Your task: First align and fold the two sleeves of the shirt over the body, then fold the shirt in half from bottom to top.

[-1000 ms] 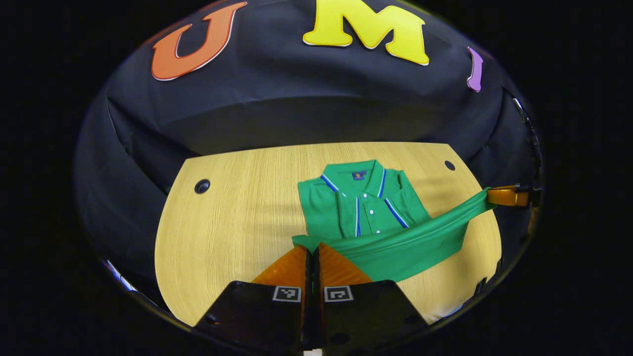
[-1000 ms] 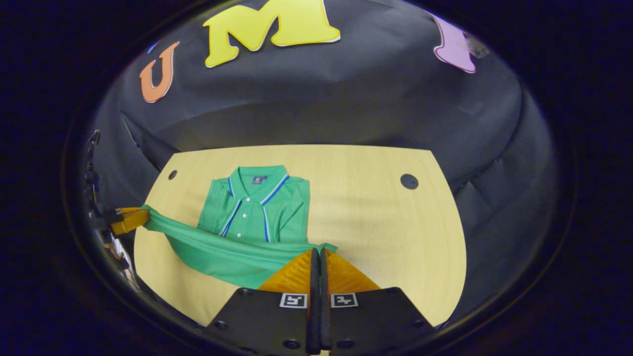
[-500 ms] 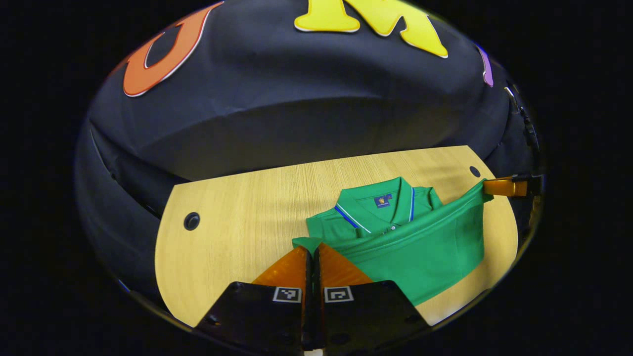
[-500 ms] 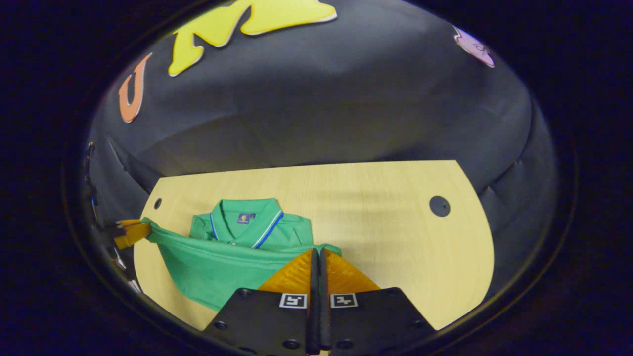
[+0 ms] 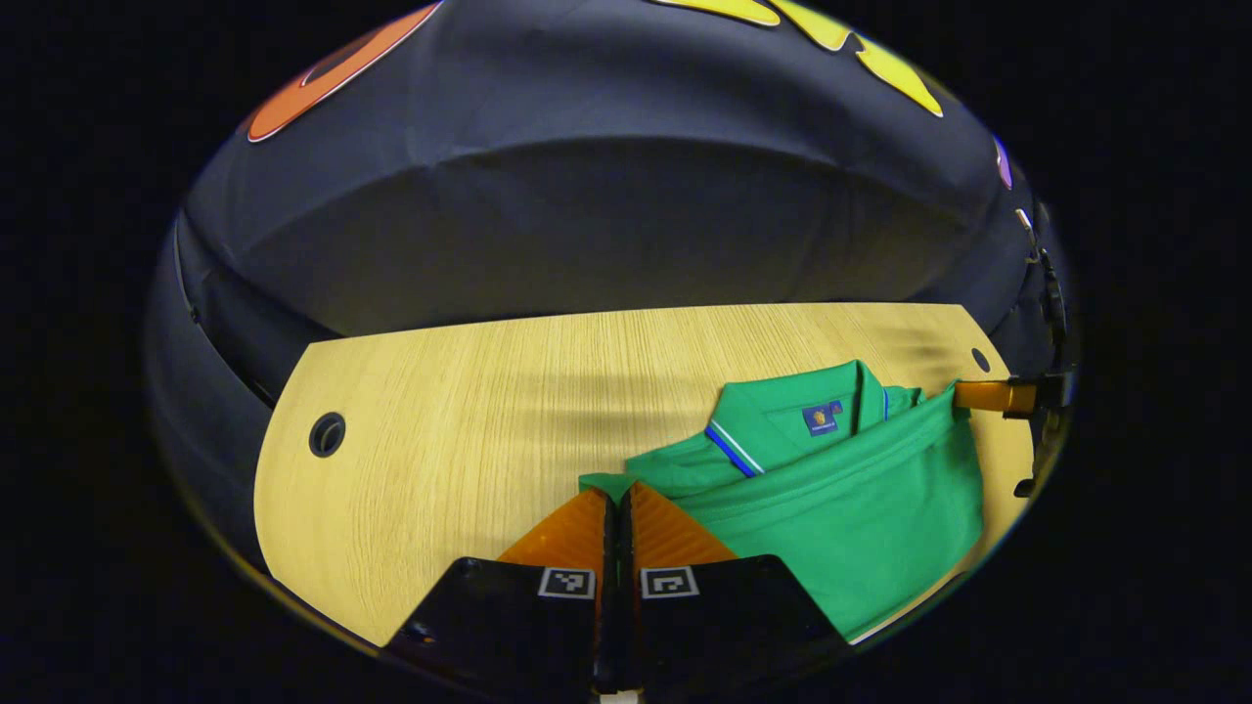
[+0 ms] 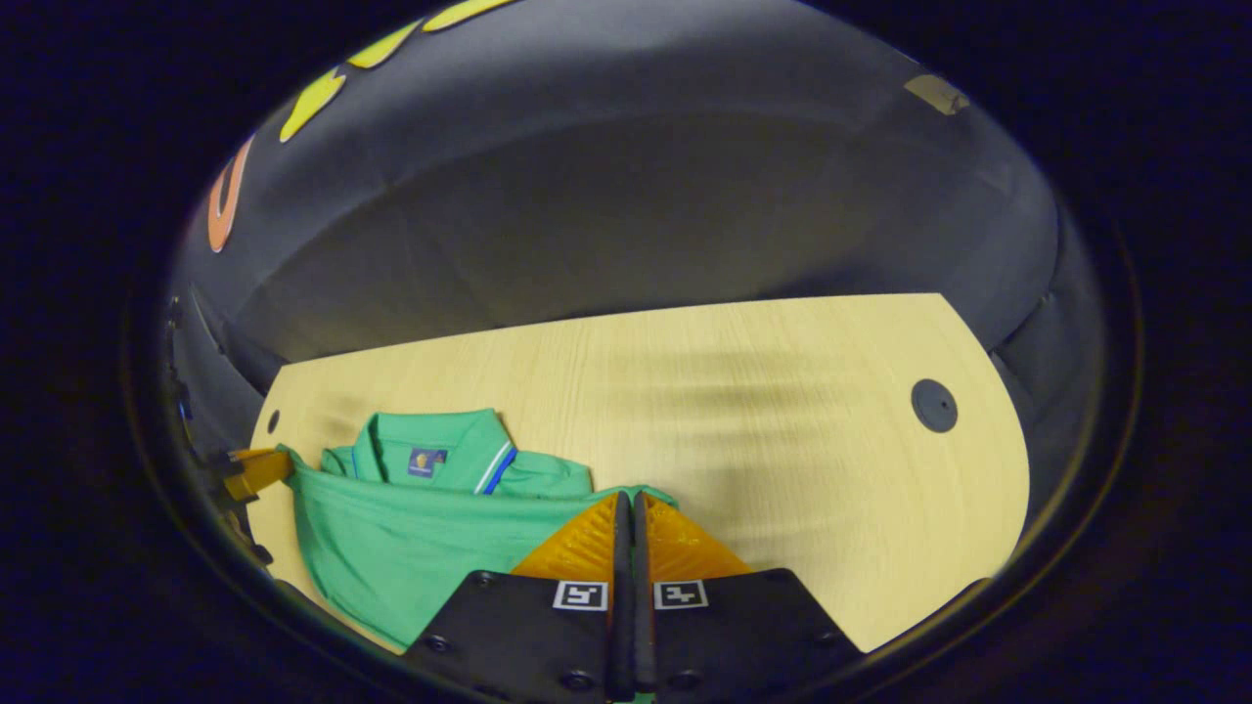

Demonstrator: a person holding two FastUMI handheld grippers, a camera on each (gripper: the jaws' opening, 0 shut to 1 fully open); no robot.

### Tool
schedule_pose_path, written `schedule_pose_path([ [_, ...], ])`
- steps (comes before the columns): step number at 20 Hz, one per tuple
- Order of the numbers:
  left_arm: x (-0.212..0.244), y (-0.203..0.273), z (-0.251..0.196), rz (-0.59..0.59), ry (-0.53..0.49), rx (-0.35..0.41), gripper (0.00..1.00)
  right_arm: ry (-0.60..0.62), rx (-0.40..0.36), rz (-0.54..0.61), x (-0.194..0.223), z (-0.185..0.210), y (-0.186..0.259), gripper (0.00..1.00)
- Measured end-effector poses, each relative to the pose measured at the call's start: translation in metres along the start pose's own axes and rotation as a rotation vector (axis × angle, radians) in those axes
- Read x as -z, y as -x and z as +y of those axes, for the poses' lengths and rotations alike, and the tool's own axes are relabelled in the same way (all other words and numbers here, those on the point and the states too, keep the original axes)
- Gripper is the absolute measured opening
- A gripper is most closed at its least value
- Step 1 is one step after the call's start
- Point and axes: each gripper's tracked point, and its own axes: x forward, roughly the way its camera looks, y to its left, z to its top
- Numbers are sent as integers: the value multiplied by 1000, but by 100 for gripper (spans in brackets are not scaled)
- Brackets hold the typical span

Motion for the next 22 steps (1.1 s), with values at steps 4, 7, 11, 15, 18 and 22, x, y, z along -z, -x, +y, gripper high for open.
schedule_pose_path([
  [4,17,-13,1,57,-40,16,6,-49,19,-13,-1,0,-14,3],
  [7,16,-6,7,39,21,-8,15,-66,16,-3,2,2,-12,10],
  [11,4,33,-2,-28,166,52,76,-85,41,-40,-2,-4,25,75],
  [15,-13,97,13,-102,176,-8,87,-42,129,-161,-16,-24,105,97],
  [18,-24,166,18,-182,131,-42,94,-17,137,-271,-27,-18,191,94],
  [22,-44,265,-1,-322,112,-41,96,2,90,-454,-31,5,316,97],
])
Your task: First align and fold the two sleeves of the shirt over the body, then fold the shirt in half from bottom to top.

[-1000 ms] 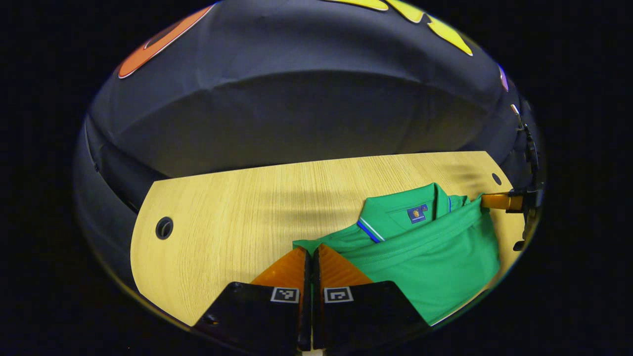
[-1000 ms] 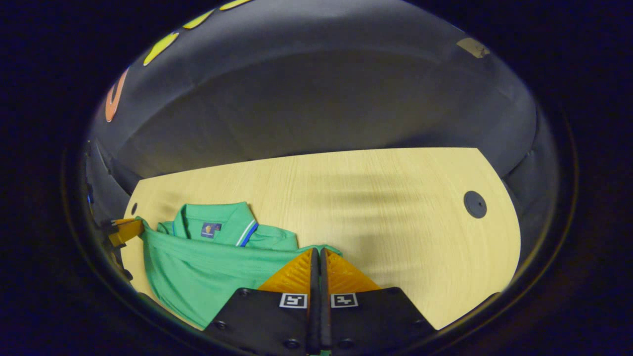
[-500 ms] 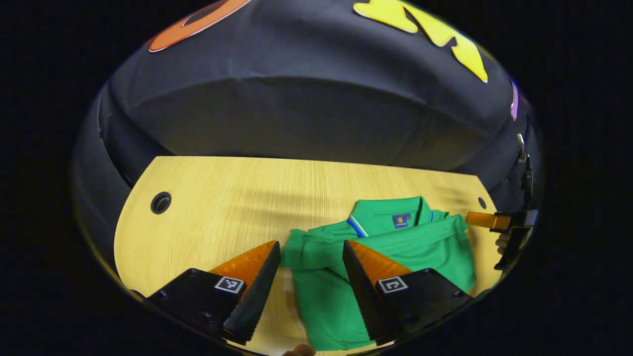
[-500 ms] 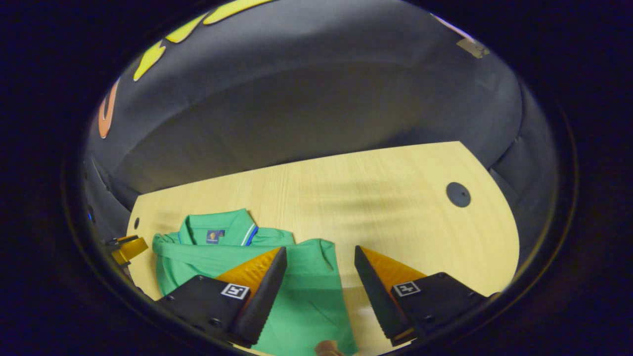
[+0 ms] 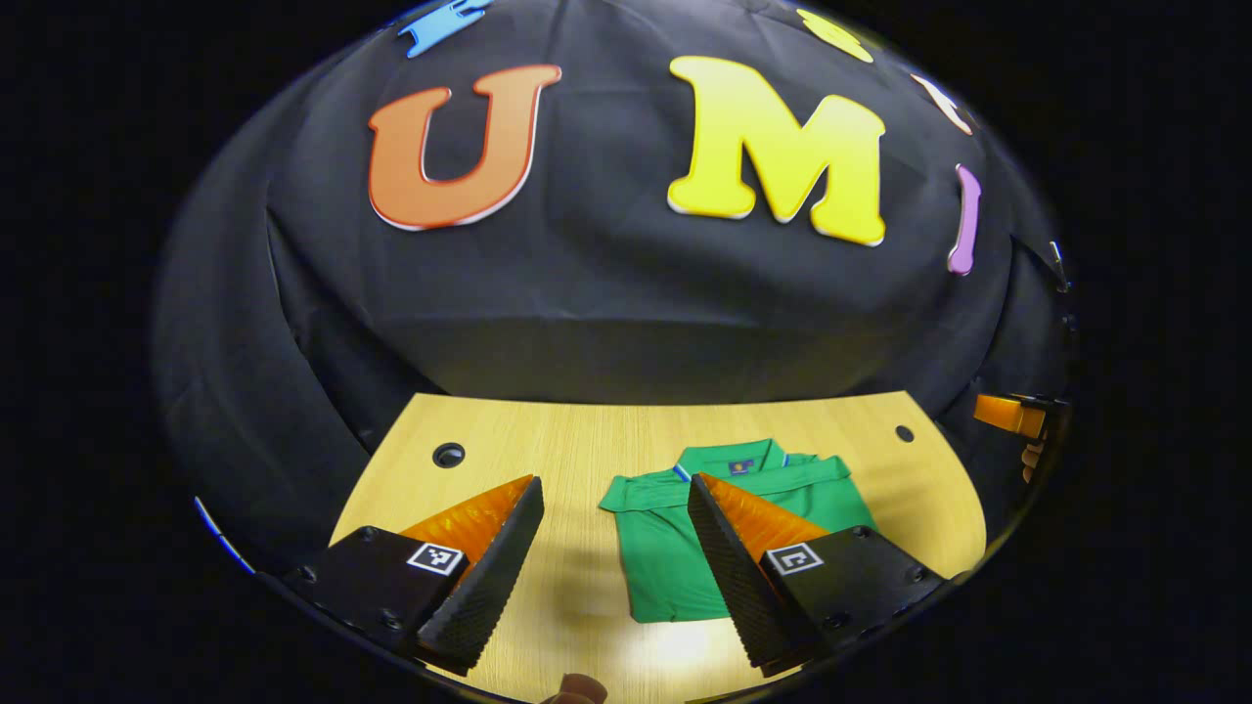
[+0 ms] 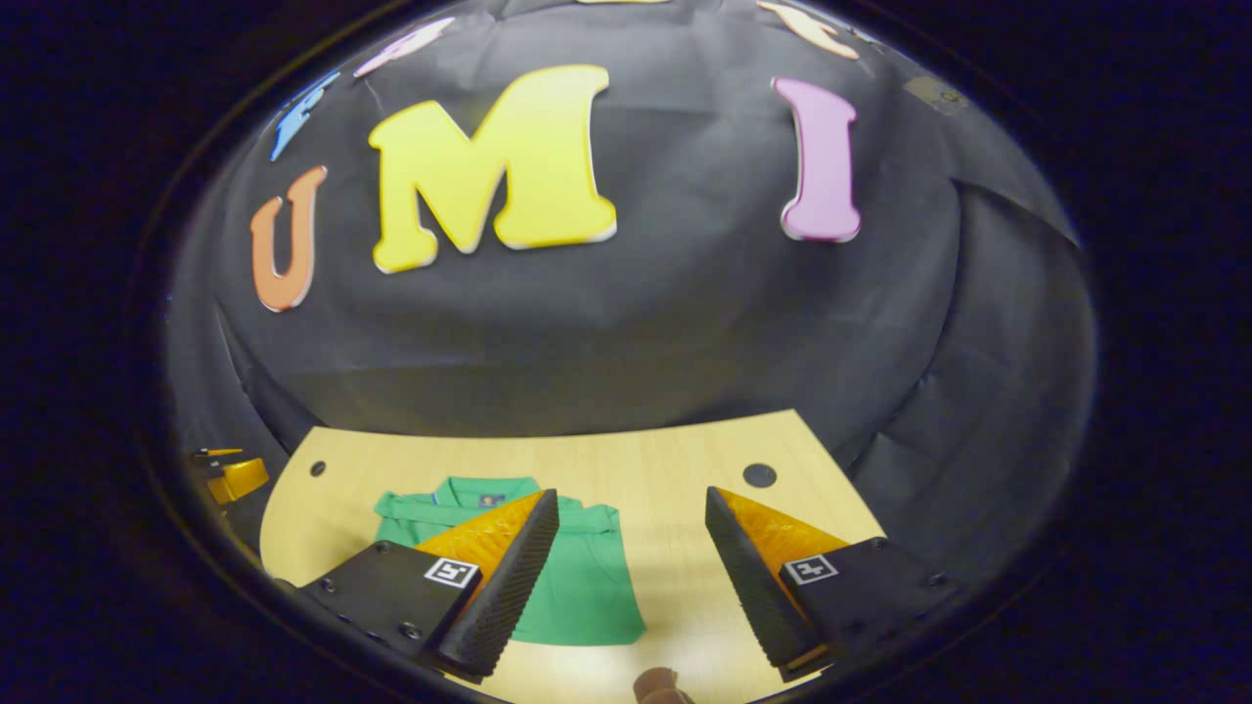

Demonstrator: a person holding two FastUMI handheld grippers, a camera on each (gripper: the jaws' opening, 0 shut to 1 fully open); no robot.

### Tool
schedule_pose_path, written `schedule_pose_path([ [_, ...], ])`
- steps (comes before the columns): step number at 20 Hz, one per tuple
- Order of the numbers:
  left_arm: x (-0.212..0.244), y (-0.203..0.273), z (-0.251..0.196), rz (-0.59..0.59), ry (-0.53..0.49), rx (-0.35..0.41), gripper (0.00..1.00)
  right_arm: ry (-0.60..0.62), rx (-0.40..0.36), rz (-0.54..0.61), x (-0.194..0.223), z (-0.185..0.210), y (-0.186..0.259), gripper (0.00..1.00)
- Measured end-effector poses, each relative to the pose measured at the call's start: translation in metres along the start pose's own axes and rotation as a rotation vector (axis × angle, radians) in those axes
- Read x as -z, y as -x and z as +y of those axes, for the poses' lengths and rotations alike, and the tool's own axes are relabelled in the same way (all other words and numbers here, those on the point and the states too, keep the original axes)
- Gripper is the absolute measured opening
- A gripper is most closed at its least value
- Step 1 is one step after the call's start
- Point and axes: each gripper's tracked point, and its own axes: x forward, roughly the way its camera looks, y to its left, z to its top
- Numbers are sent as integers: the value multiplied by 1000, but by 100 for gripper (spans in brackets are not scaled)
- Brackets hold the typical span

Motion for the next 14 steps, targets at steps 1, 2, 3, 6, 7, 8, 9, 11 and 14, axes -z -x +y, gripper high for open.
schedule_pose_path([
  [1,-12,22,-7,-41,-4,6,96,5,-17,-41,-12,6,30,97],
  [2,-22,43,-13,-82,-16,4,97,20,-33,-81,-18,11,58,93],
  [3,-30,62,-17,-119,-29,2,97,36,-35,-119,-24,15,82,93],
  [6,-49,121,-36,-218,-38,-19,97,75,-57,-212,-30,30,136,94],
  [7,-52,140,-39,-239,-36,-28,97,88,-51,-238,-31,31,153,94],
  [8,-53,157,-40,-259,-36,-46,97,96,-34,-267,-32,32,167,96],
  [9,-52,172,-42,-277,-31,-63,97,106,-26,-291,-31,35,180,97],
  [11,-51,201,-49,-319,-19,-72,97,103,-27,-312,-17,41,200,95],
  [14,-40,227,-57,-357,-38,-84,89,79,-51,-295,3,45,234,97],
])
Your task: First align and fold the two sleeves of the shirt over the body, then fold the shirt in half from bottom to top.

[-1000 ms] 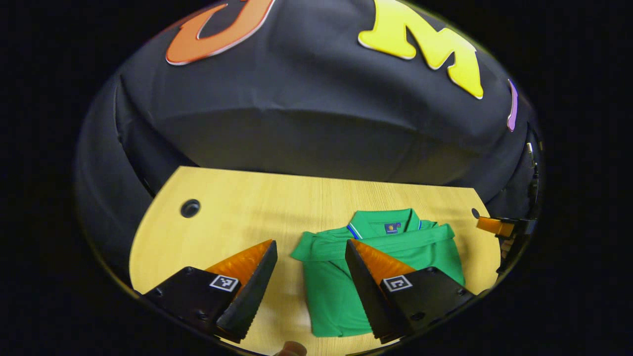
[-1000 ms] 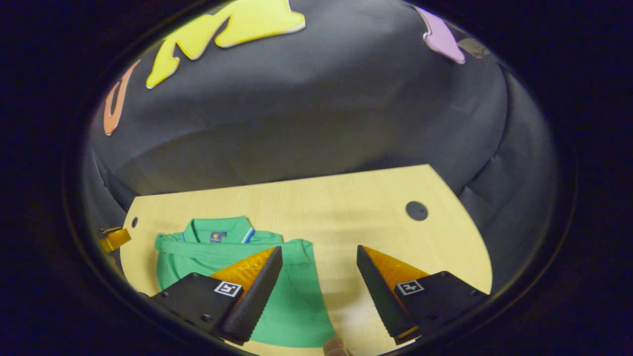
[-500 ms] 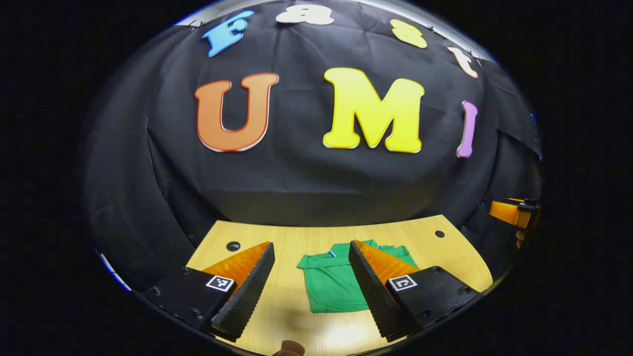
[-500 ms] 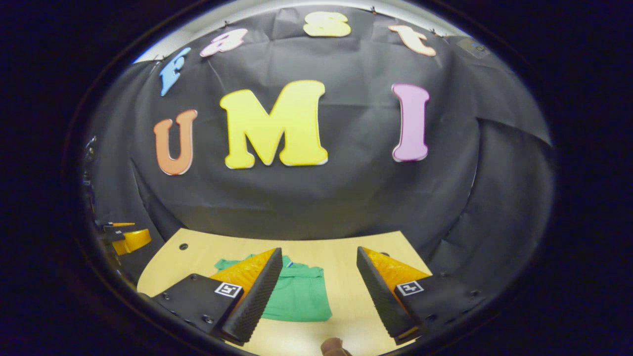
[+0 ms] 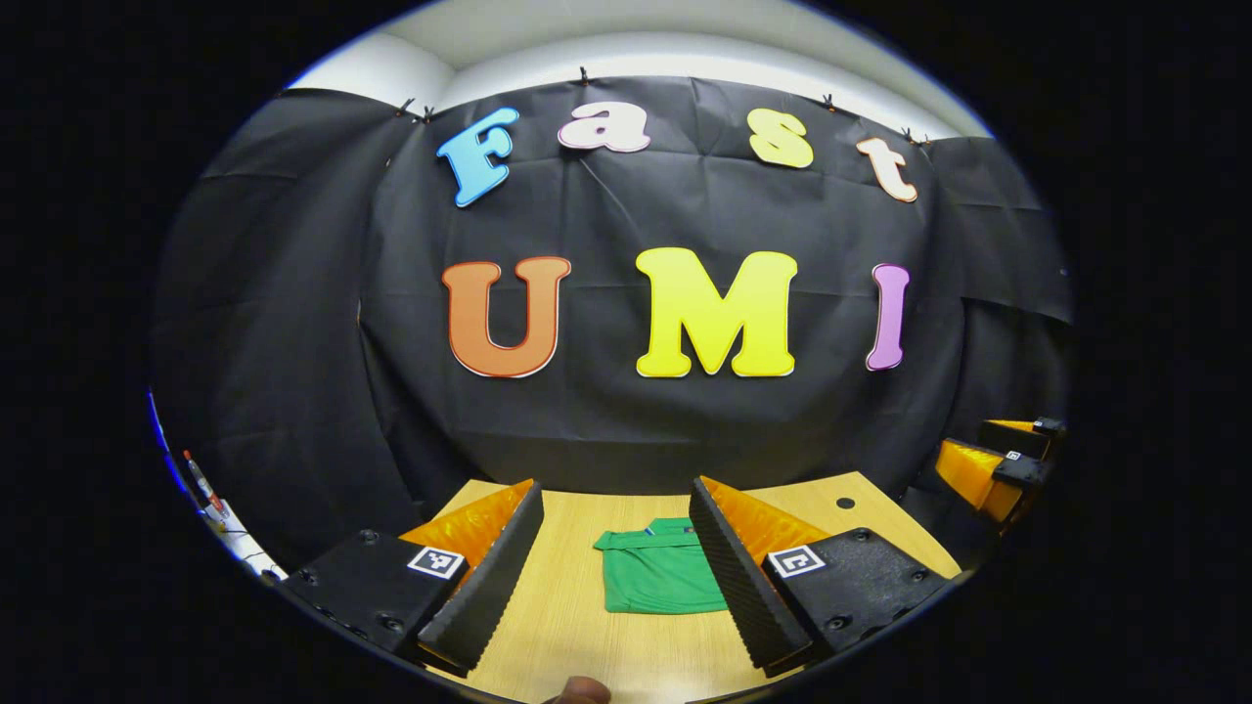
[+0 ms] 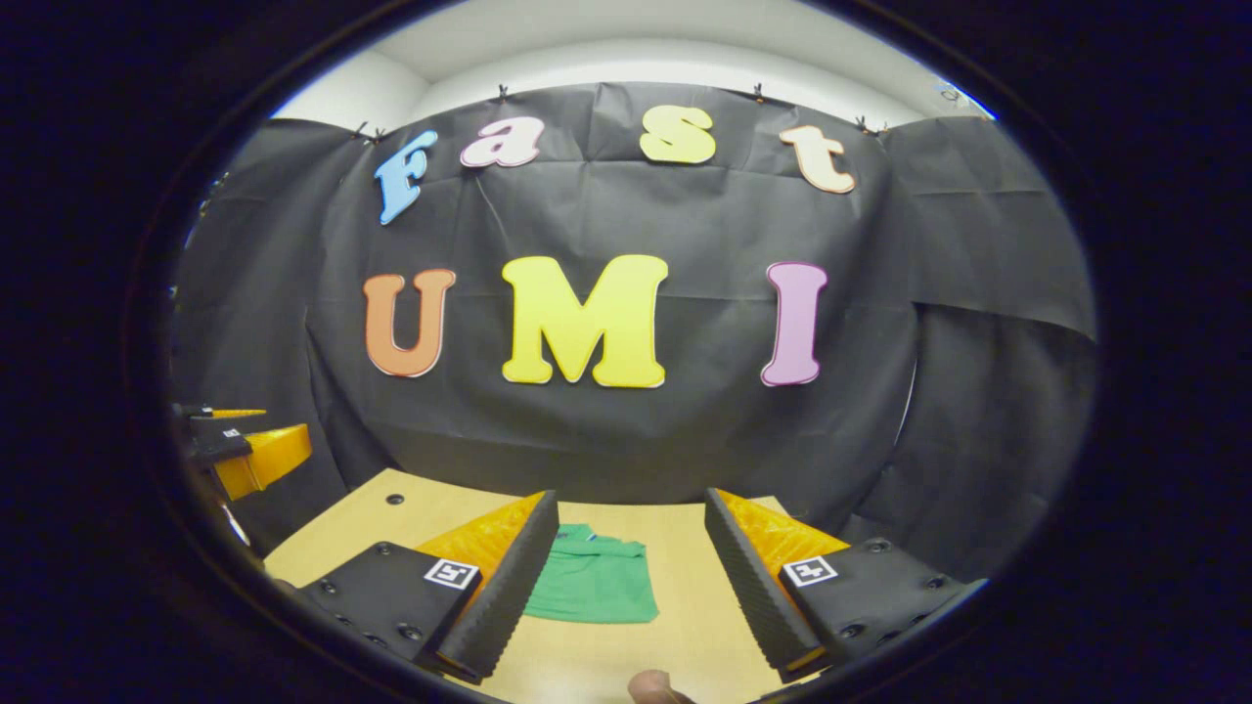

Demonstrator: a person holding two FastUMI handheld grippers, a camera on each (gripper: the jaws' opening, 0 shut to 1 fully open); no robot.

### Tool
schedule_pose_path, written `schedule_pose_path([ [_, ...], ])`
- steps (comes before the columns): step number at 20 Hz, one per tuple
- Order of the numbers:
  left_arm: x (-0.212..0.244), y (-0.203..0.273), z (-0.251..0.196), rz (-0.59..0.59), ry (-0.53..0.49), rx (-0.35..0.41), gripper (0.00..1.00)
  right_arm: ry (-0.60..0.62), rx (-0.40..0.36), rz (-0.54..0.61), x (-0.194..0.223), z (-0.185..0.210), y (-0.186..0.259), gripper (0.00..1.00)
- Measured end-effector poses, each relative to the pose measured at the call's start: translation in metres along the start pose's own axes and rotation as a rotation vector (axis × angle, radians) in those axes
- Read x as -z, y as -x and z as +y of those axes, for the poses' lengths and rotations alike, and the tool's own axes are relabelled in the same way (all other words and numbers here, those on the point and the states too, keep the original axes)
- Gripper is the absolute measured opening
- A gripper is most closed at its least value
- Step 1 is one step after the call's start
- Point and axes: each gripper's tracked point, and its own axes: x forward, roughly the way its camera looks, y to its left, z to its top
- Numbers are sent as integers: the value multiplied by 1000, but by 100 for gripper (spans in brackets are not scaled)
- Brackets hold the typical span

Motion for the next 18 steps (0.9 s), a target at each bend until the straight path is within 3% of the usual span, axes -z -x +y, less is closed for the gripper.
schedule_pose_path([
  [1,4,7,-5,1,-14,10,97,-1,-11,4,2,5,9,100],
  [2,8,14,-6,1,-26,11,89,14,-24,0,3,10,12,94],
  [3,11,17,-8,0,-27,19,100,42,-31,-5,4,13,16,94],
  [4,16,18,-13,4,-19,32,89,68,-38,-9,6,15,16,94],
  [5,20,19,-16,17,-9,45,97,76,-47,-3,8,20,17,94],
  [8,27,18,-21,43,-3,61,100,81,-49,23,18,22,10,94],
  [16,31,12,-26,45,-14,91,100,67,-27,65,27,21,9,96],
  [17,32,11,-25,45,-16,89,89,64,-30,69,28,23,8,96],
  [18,33,11,-24,45,-17,89,97,64,-34,70,31,24,7,96],
])
